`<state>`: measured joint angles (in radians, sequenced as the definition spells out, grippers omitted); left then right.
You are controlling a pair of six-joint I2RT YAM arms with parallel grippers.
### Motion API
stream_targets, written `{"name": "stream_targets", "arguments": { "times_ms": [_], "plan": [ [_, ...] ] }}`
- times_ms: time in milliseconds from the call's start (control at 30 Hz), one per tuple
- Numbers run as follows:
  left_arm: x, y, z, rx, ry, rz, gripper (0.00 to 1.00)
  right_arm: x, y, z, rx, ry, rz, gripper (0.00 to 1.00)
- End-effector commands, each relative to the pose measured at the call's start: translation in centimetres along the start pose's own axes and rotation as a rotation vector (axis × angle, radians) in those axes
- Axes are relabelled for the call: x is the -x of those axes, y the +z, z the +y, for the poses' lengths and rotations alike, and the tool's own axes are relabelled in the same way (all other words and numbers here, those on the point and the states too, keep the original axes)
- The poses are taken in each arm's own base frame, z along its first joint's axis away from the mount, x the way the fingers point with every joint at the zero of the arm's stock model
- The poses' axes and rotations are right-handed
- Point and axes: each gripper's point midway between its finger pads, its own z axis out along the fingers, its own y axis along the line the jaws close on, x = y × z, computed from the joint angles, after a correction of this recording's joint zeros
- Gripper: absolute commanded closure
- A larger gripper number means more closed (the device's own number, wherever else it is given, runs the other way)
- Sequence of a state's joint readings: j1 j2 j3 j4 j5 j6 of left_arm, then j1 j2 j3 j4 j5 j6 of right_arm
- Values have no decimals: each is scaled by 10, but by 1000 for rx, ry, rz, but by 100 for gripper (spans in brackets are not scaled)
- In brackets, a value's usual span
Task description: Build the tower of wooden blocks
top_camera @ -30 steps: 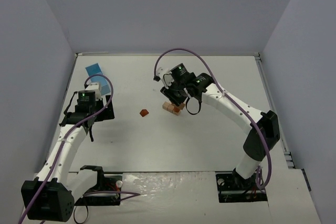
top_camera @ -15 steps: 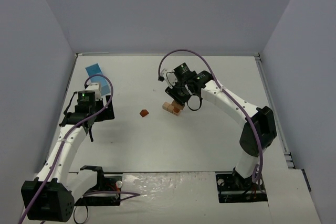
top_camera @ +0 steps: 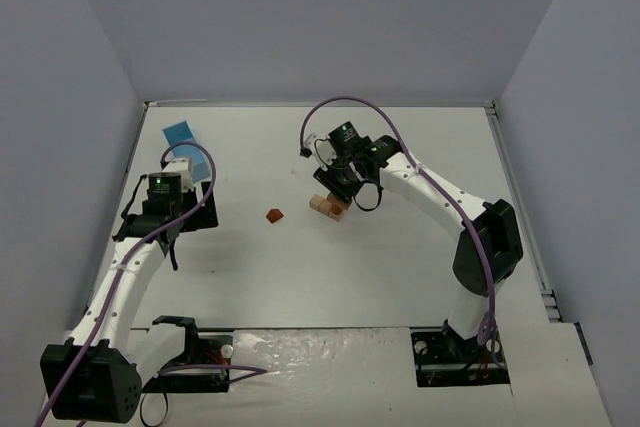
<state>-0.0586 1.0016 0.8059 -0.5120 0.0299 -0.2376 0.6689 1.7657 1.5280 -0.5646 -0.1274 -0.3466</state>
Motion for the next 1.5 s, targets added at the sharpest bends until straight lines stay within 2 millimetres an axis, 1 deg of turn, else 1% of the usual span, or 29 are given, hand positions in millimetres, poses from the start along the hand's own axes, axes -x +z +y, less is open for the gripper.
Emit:
{"name": "stream_targets", "arguments": {
  "times_ms": [0,533,633,933,1133,1467],
  "plan": [
    [19,-1,-3,-15,10,-62,17,10,-6,-5,-27,-22,-21,97],
    [19,-1,-4,-22,10,-60,17,10,1,-5,-40,-30,-2,94],
    [20,-1,-4,-21,10,-62,17,10,2,-4,-39,-33,-2,92],
    [20,-1,-3,-20,9,-62,17,11,4,-3,-31,-36,-1,91],
    [19,-1,-4,-22,10,-59,17,11,5,-3,-28,-36,-1,88],
    [20,-1,-4,-23,12,-62,17,10,9,-3,-27,-36,6,87]
  ]
}}
